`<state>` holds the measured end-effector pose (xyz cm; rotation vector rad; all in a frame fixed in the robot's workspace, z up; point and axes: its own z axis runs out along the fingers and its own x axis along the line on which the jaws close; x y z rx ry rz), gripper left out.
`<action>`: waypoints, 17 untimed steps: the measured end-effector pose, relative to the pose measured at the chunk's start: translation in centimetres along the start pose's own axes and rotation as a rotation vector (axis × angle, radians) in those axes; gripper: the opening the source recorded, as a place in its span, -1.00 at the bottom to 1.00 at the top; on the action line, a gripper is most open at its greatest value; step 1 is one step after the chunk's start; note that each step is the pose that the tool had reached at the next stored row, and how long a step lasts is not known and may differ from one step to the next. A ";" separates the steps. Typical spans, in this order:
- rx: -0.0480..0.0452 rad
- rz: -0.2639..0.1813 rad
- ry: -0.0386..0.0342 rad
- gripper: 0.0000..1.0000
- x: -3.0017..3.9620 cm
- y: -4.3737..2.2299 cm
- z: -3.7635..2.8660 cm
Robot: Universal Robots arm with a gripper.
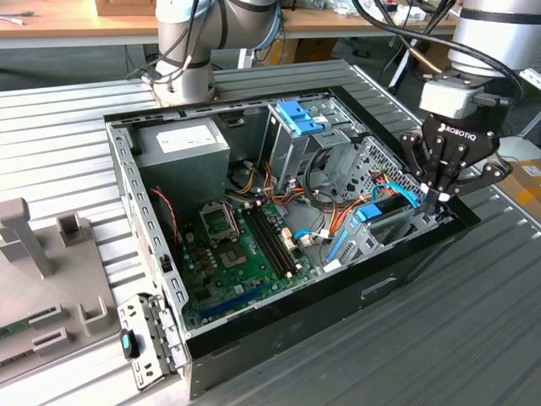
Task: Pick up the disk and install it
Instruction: 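Insert the first disk wire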
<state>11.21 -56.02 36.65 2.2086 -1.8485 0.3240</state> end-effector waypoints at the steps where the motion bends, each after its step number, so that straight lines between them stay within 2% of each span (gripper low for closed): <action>1: -0.0014 0.001 0.0253 -0.79 -0.16 -0.03 -0.16; 2: 0.0002 0.001 0.0183 -0.79 -0.15 -0.02 -0.23; 3: 0.0049 0.002 -0.0085 -0.79 -0.16 -0.01 -0.23; 5: 0.0182 0.003 -0.0842 -0.79 -0.16 -0.02 -0.23; 6: 0.0218 0.003 -0.1047 -0.79 -0.15 -0.02 -0.28; 9: 0.0230 0.000 -0.1076 -0.79 -0.14 -0.03 -1.28; 11: 0.0234 -0.005 -0.1094 -0.79 -0.20 -0.04 -1.39; 14: 0.0089 -0.036 -0.1138 -0.79 -0.32 -0.09 -1.48; 17: 0.0051 -0.058 -0.1149 -0.79 -0.64 -0.15 -1.65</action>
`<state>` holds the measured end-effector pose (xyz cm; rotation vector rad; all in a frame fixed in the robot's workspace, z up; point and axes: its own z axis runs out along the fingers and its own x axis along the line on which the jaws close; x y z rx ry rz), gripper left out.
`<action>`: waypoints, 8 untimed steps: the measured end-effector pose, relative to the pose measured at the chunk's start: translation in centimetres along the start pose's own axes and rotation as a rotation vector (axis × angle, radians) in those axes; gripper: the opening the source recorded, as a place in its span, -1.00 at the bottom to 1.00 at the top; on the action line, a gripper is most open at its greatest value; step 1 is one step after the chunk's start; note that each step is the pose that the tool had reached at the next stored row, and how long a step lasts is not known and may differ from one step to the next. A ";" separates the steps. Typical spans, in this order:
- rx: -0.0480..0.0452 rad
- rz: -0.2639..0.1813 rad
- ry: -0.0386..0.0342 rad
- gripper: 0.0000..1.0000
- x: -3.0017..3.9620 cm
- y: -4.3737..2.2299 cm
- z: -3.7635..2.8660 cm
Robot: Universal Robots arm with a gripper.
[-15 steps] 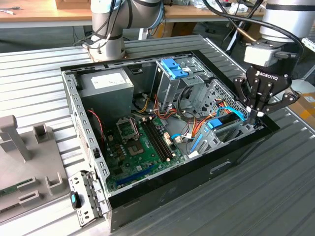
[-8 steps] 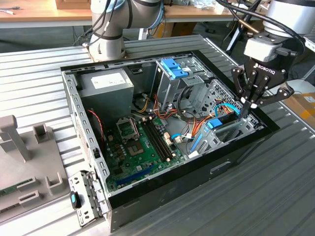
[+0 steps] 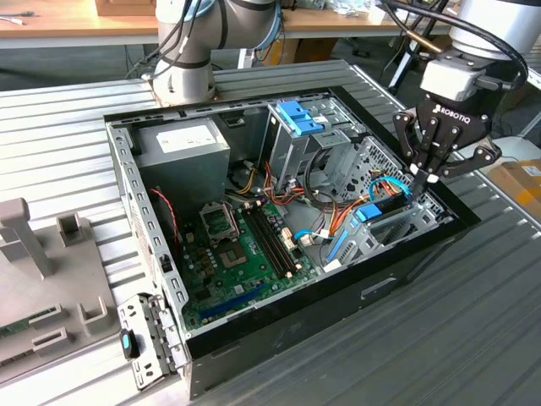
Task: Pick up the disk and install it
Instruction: 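Insert the first disk wire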
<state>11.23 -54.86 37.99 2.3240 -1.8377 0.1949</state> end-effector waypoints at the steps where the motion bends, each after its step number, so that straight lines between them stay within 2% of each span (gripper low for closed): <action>1: -0.0012 -0.006 -0.0039 -0.79 -0.12 -0.03 -0.03; 2: -0.0013 -0.011 -0.0279 -0.79 -0.13 -0.04 -0.02; 3: -0.0019 -0.015 -0.0474 -0.79 -0.13 -0.03 -0.03; 4: -0.0033 -0.025 -0.0941 -0.79 -0.13 -0.03 -0.04; 5: -0.0050 -0.030 -0.1148 -0.79 -0.15 -0.03 -0.04; 6: -0.0048 -0.032 -0.1181 -0.79 -0.19 -0.04 -0.06; 8: -0.0047 -0.033 -0.1183 -0.79 -0.25 -0.06 -0.08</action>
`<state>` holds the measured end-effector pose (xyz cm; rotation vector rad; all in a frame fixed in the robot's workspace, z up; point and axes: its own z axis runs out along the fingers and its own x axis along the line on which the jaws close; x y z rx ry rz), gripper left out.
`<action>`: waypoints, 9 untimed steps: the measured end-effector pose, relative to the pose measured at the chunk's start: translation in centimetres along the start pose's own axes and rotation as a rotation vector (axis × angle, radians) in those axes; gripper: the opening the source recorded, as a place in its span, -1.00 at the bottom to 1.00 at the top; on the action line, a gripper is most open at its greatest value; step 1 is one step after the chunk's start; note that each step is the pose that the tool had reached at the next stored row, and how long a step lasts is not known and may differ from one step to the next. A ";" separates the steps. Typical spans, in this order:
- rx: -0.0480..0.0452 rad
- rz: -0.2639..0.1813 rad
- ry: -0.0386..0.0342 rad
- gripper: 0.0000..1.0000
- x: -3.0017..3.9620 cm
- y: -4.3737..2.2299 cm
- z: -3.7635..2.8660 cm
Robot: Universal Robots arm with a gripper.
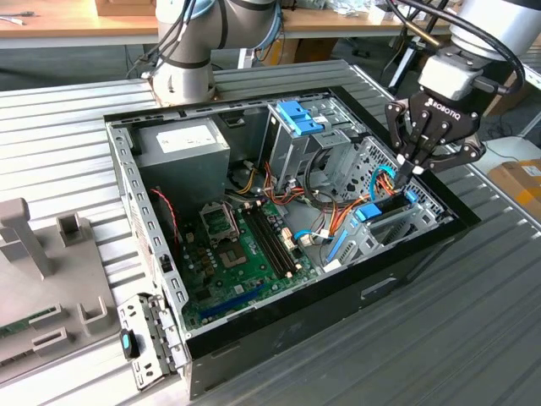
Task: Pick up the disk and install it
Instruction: 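Insert the first disk wire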
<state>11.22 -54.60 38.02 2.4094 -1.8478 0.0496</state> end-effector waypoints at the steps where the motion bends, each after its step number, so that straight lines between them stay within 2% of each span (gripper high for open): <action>1: 0.0000 0.000 0.0000 -0.79 -0.01 0.00 0.00; 4: 0.0000 0.000 0.0001 -0.79 -0.02 -0.01 -0.01; 5: 0.0000 0.000 0.0000 -0.51 -0.03 -0.01 0.00; 9: 0.0001 0.000 0.0004 -0.51 -0.12 0.04 -0.29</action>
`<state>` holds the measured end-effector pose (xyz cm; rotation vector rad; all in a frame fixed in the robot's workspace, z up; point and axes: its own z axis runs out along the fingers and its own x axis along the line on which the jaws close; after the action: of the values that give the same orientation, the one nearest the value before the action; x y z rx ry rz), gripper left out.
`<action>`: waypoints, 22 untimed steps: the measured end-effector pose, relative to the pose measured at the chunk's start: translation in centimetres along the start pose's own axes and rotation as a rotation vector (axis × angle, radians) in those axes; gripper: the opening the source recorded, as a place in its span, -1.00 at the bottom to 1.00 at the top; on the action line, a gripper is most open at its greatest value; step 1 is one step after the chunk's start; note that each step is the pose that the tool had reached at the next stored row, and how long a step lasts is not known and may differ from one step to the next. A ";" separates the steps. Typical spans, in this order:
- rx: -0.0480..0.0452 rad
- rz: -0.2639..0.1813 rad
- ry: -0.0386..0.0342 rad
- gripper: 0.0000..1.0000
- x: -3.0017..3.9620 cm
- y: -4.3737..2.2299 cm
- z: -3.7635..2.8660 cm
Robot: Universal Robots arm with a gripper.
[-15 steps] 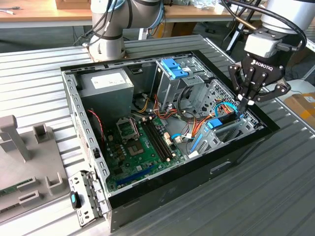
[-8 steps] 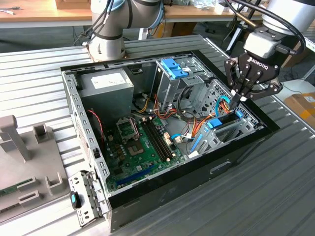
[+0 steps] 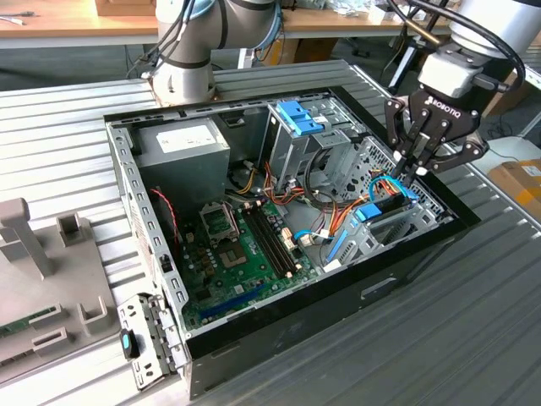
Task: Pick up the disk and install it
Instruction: 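Insert the first disk wire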
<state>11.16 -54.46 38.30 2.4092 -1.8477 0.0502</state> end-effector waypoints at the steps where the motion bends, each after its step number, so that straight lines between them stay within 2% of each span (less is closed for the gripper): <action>1: 0.0000 0.000 0.0000 -0.51 -0.01 0.00 -0.08; 7: 0.0000 0.000 0.0001 -0.51 -0.04 0.00 -0.25; 8: -0.0009 0.000 0.0033 -0.51 -0.03 -0.01 -0.25; 9: -0.0038 0.000 0.0127 -0.51 0.00 -0.16 -0.22; 11: -0.0072 0.001 0.0203 -0.51 0.04 -0.44 -0.07; 14: -0.0155 0.001 0.0467 -0.51 0.04 -0.69 0.44; 15: -0.0207 0.002 0.0629 -0.51 0.04 -0.77 0.63; 17: -0.0289 0.002 0.0892 -0.51 0.01 -0.84 0.82; 22: -0.0293 0.002 0.0911 -0.51 -0.42 -0.96 0.78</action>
<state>11.95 -53.89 37.43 2.3445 -1.7989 0.1298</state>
